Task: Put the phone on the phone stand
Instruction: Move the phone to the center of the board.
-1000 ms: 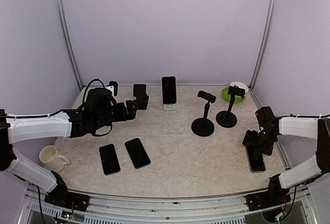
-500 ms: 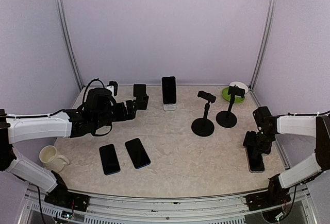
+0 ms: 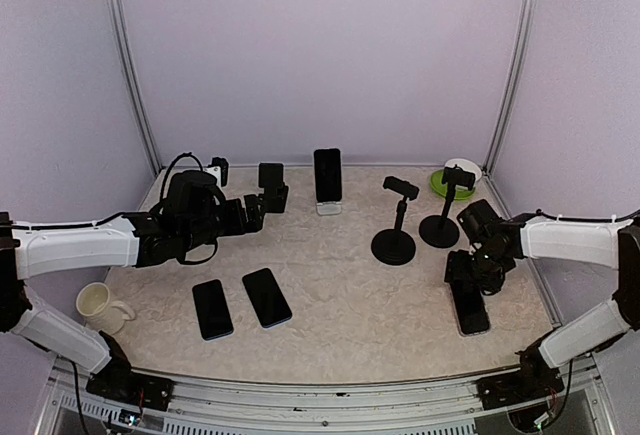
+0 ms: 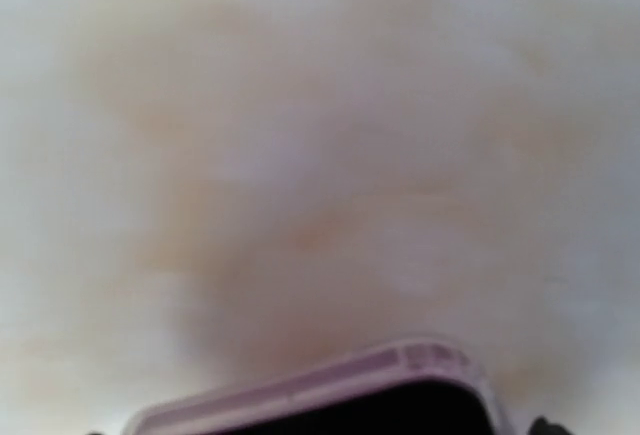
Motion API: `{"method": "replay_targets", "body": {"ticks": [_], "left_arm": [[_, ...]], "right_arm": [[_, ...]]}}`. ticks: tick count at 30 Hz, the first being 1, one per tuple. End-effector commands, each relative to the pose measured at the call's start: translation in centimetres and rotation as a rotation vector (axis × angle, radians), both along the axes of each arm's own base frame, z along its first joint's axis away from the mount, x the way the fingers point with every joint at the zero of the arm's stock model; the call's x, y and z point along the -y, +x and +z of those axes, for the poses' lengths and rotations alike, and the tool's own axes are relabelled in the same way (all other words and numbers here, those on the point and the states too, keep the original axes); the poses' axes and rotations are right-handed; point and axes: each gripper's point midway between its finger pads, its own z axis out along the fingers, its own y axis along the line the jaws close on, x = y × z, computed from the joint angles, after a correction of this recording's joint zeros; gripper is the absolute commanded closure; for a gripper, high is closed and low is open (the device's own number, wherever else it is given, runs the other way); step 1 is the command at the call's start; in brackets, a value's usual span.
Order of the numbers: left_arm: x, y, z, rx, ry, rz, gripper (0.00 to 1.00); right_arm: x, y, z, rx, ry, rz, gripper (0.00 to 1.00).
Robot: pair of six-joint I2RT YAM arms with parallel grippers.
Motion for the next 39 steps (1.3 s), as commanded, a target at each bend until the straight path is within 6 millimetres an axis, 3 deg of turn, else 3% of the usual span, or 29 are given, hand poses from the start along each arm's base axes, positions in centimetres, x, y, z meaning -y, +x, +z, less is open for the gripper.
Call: {"method": "replay_targets", "body": {"ticks": [1, 11, 22, 30, 39], "left_arm": [[-0.1, 0.3, 1.2, 0.03, -0.029, 0.007, 0.01], [-0.4, 0.1, 1.5, 0.038, -0.025, 0.013, 0.01], [-0.8, 0.0, 2.0, 0.054, -0.02, 0.025, 0.01], [-1.5, 0.2, 2.7, 0.068, -0.022, 0.05, 0.01], [-2.1, 0.1, 3.0, 0.074, -0.023, 0.067, 0.01]], "right_arm": [[-3.5, 2.3, 2.9, 0.104, -0.027, 0.041, 0.3], [-13.1, 4.2, 5.1, 0.223, -0.154, 0.263, 0.29], [-24.6, 5.9, 4.7, 0.264, -0.144, 0.56, 0.3], [-30.9, 9.1, 5.4, 0.298, -0.097, 0.647, 0.3], [-36.2, 12.1, 6.0, 0.35, -0.04, 0.699, 0.3]]}}
